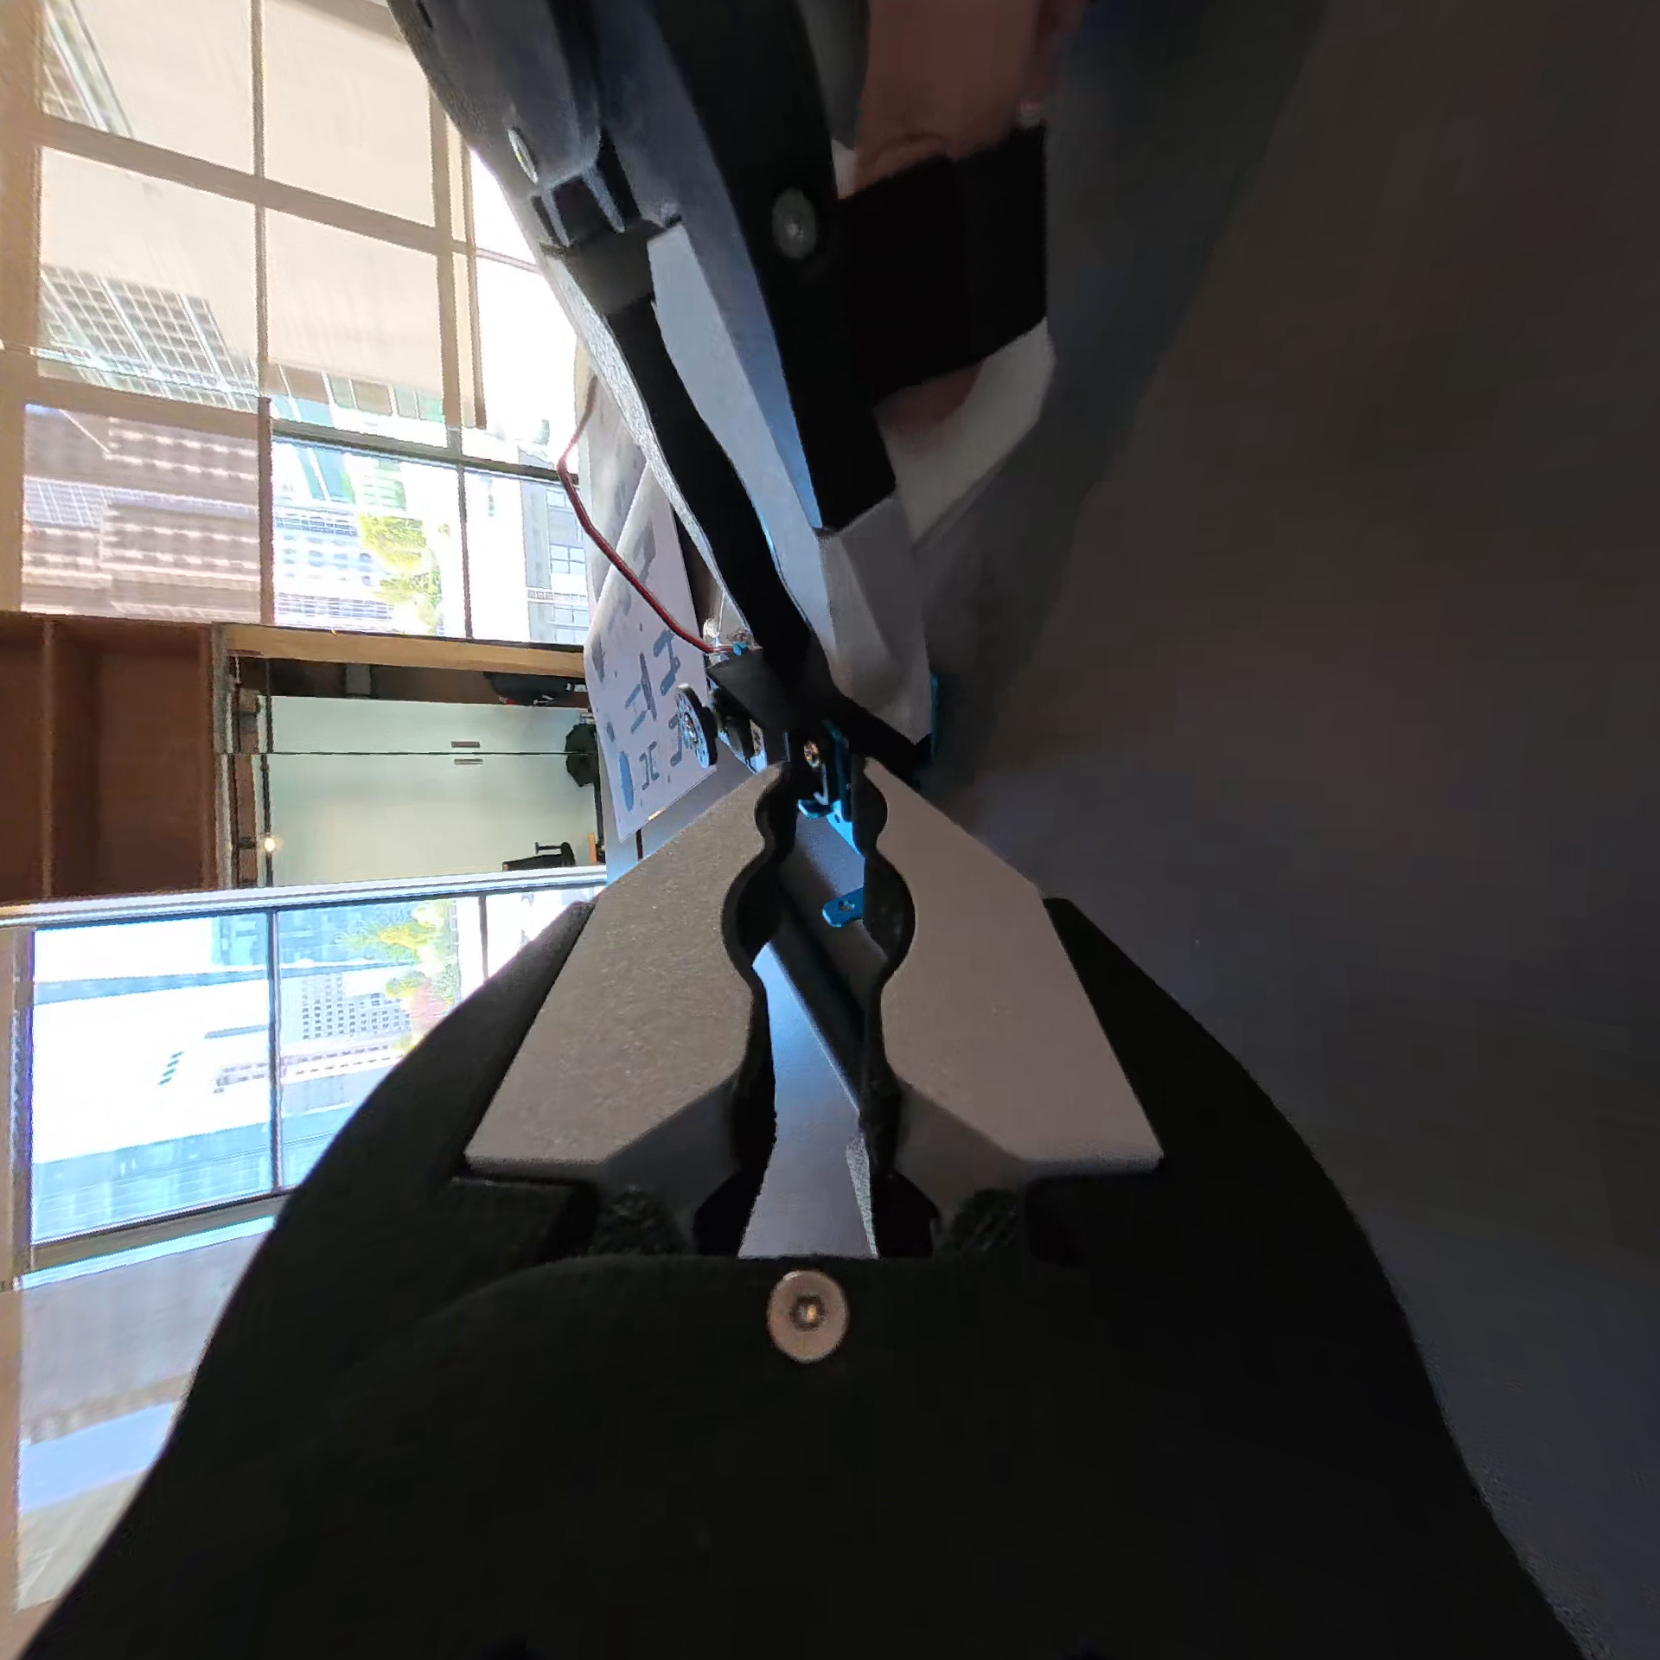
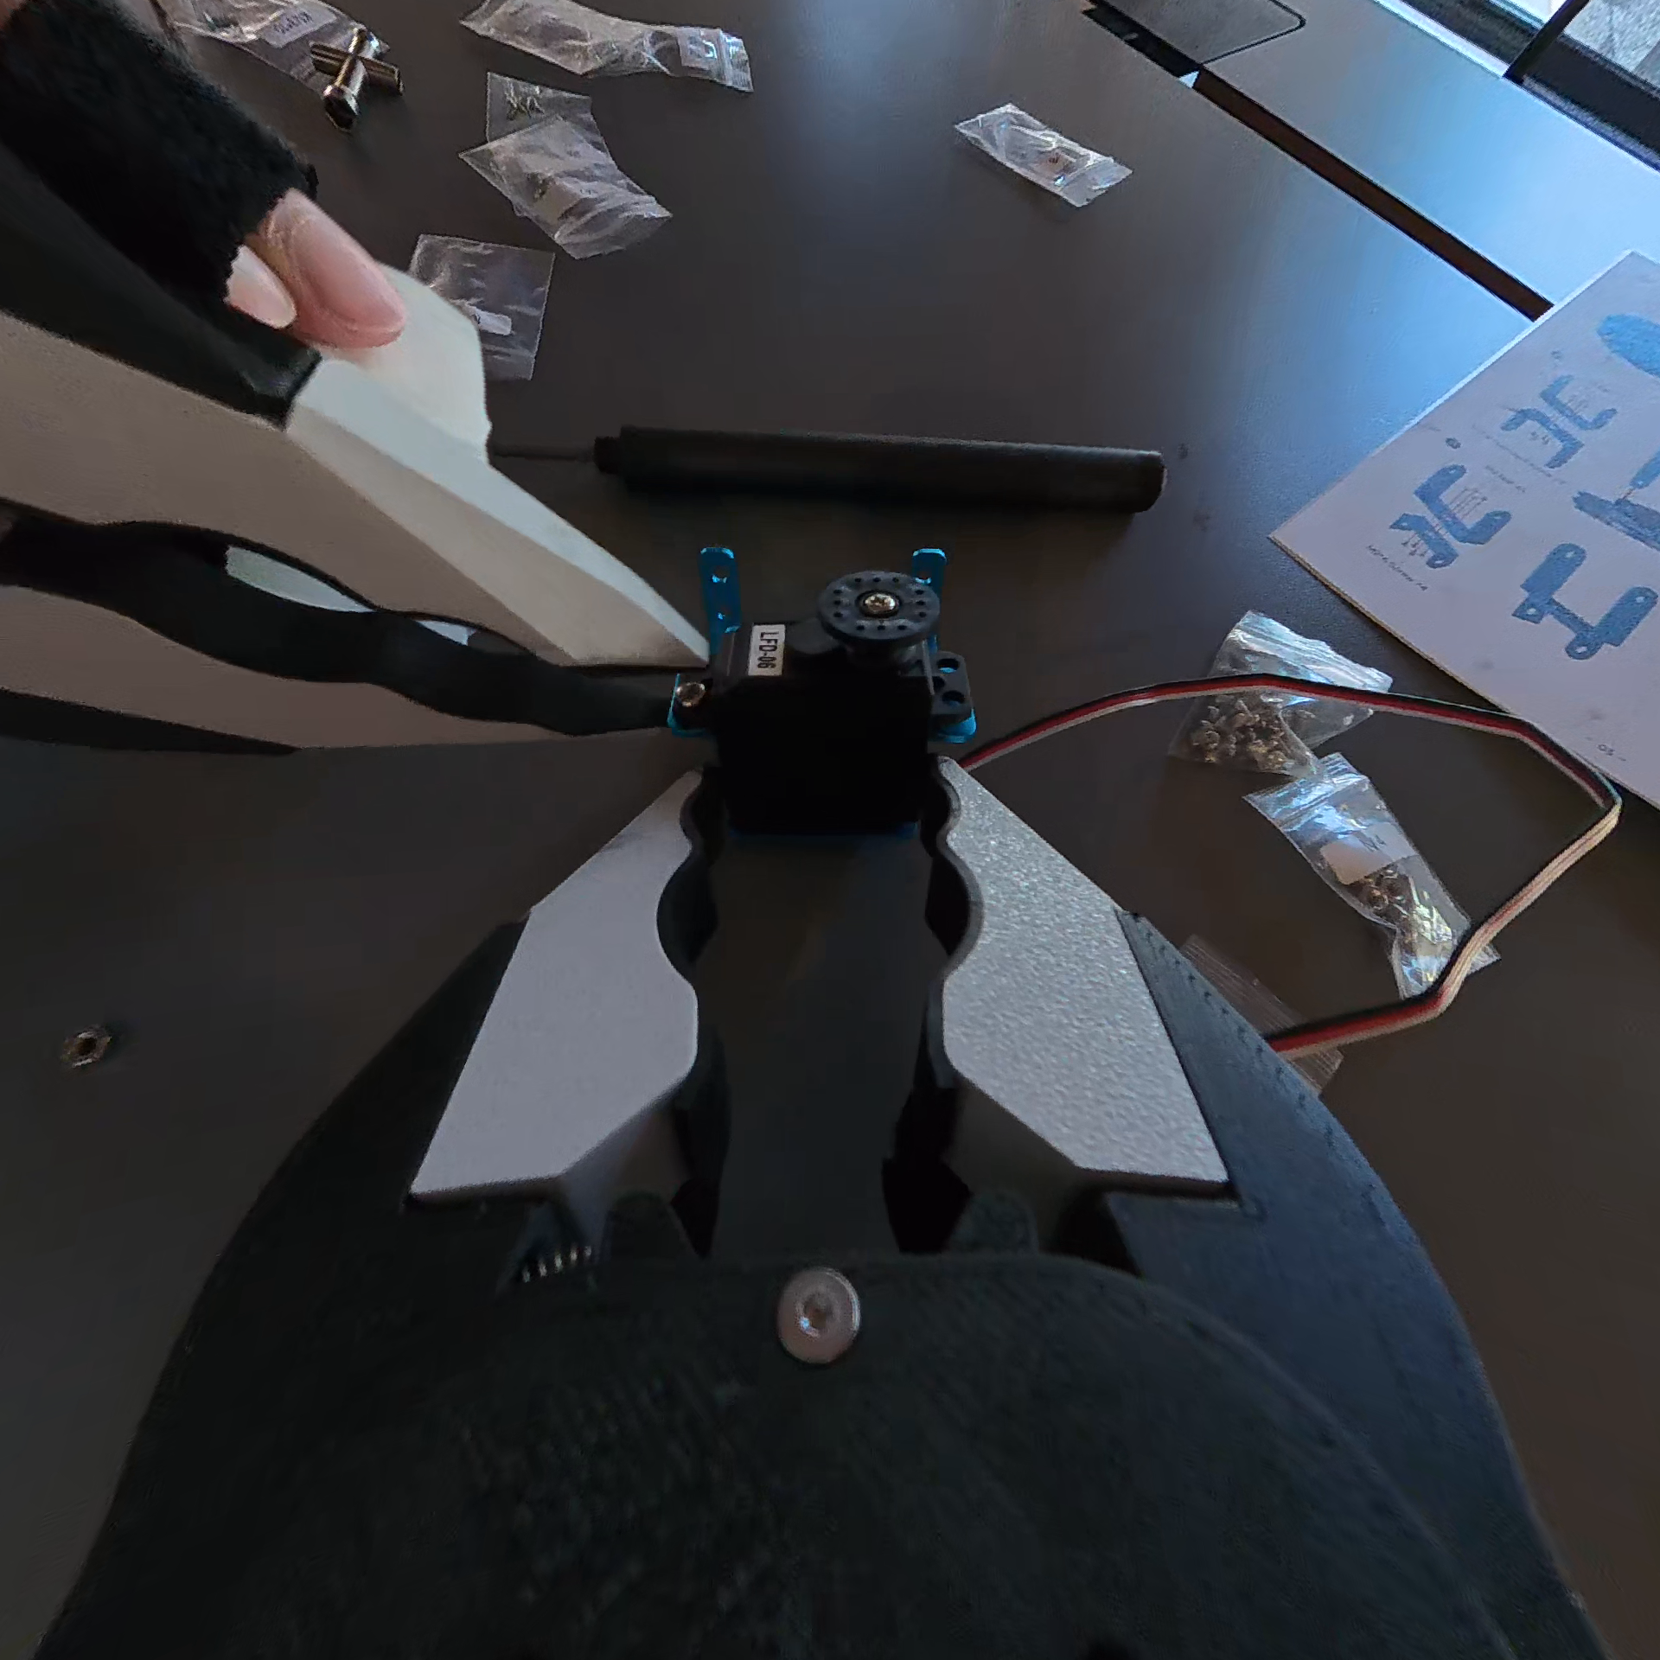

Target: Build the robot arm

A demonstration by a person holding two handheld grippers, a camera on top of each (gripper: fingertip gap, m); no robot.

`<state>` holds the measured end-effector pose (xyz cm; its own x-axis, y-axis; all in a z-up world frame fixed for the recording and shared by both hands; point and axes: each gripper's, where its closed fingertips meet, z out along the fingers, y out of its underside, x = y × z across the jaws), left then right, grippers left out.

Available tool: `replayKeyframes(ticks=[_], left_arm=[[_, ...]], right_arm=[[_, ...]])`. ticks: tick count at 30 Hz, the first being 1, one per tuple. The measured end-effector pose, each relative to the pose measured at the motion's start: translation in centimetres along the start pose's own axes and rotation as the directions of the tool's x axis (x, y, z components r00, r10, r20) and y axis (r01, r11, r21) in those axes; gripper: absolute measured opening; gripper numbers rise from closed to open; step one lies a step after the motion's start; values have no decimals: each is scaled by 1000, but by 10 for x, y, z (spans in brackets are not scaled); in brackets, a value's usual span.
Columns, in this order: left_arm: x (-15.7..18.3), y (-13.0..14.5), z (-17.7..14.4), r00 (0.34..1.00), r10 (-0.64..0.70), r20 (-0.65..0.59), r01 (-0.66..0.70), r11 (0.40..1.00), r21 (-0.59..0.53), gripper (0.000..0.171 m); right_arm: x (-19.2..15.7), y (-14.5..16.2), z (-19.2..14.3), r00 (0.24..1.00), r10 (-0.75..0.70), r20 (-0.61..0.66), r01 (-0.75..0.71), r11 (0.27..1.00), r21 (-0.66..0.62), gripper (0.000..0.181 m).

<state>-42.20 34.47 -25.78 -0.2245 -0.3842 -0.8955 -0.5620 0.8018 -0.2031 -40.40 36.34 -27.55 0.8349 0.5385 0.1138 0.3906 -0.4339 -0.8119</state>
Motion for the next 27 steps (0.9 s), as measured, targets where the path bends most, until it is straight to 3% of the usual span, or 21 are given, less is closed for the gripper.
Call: replayKeyframes(ticks=[7,27], left_arm=[[0,1,2,995,95,11,-96,995,9,7],[0,-3,2,985,156,76,-159,987,31,7]], right_arm=[[0,0,0,1000,4,3,-4,1000,-1,46],[0,1,1,1000,4,6,-4,1000,-5,46]])
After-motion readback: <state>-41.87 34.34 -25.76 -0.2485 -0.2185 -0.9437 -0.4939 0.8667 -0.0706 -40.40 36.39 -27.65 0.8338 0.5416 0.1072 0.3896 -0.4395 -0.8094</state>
